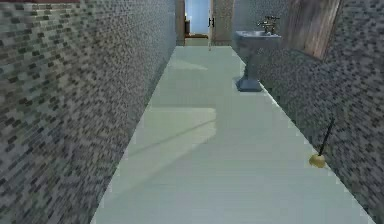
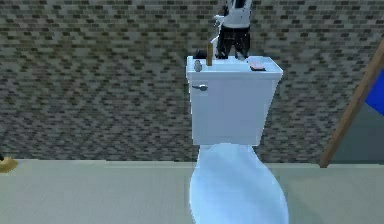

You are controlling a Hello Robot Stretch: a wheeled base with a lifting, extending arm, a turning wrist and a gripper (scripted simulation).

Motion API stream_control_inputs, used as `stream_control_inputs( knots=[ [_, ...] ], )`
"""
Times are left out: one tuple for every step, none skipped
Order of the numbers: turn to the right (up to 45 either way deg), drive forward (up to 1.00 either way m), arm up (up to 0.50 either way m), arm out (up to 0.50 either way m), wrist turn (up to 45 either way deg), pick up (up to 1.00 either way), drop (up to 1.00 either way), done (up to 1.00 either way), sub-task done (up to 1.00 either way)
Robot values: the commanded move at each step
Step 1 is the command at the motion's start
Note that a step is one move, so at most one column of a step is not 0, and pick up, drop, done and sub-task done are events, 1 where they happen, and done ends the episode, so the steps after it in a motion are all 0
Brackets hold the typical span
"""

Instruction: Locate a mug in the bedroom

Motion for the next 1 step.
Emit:
stream_control_inputs(
  knots=[
    [0.0,1.0,0.0,0.0,0.0,0.0,0.0,0.0,0.0]
  ],
)
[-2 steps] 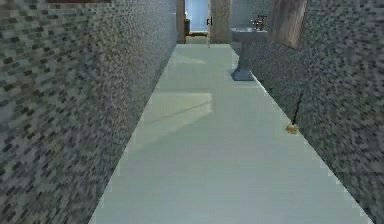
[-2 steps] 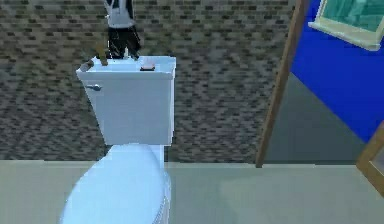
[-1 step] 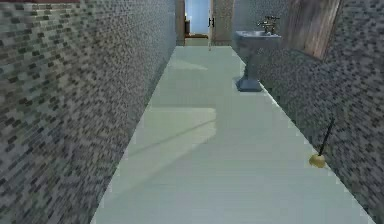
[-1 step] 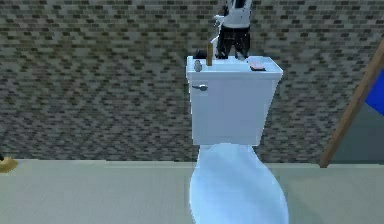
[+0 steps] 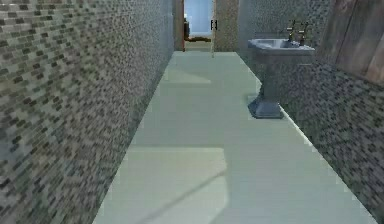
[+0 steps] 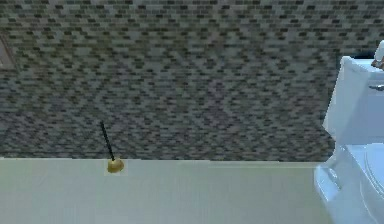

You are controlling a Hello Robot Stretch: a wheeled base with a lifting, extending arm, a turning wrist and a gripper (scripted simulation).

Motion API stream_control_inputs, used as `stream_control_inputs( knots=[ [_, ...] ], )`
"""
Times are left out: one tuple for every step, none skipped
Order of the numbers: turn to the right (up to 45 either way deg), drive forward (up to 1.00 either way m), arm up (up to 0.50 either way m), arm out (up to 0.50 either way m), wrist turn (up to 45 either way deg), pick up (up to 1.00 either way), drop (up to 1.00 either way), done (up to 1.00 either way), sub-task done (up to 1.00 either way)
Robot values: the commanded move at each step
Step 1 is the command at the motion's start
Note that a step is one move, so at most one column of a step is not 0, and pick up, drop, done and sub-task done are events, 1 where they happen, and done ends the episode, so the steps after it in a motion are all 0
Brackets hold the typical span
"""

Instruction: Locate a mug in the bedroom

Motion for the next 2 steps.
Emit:
stream_control_inputs(
  knots=[
    [0.0,1.0,0.0,0.0,0.0,0.0,0.0,0.0,0.0],
    [0.0,1.0,0.0,0.0,0.0,0.0,0.0,0.0,0.0]
  ],
)
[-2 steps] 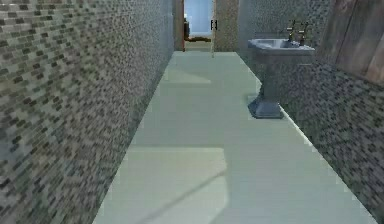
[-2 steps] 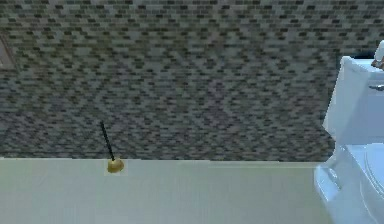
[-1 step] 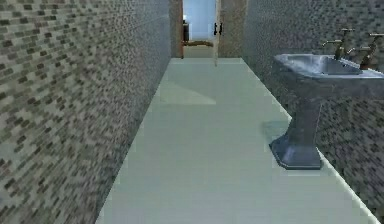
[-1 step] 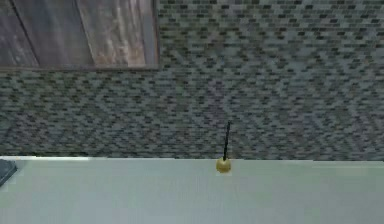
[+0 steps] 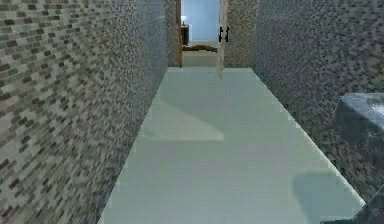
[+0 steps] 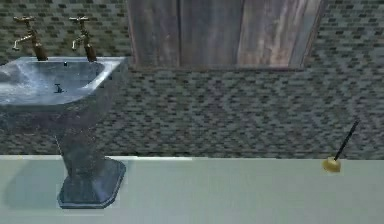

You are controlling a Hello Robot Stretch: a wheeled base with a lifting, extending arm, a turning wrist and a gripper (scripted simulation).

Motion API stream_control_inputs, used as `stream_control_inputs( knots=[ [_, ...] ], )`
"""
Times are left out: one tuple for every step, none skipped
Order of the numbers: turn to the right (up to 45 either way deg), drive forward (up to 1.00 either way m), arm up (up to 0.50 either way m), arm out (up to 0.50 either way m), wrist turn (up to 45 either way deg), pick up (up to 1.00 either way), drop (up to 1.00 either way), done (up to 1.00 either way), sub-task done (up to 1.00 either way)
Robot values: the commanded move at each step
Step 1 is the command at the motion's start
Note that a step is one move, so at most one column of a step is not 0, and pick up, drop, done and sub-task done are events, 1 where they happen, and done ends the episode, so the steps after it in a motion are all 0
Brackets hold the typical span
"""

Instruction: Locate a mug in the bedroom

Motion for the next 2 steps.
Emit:
stream_control_inputs(
  knots=[
    [0.0,1.0,0.0,0.0,0.0,0.0,0.0,0.0,0.0],
    [3.0,0.0,0.0,0.0,0.0,0.0,0.0,0.0,0.0]
  ],
)
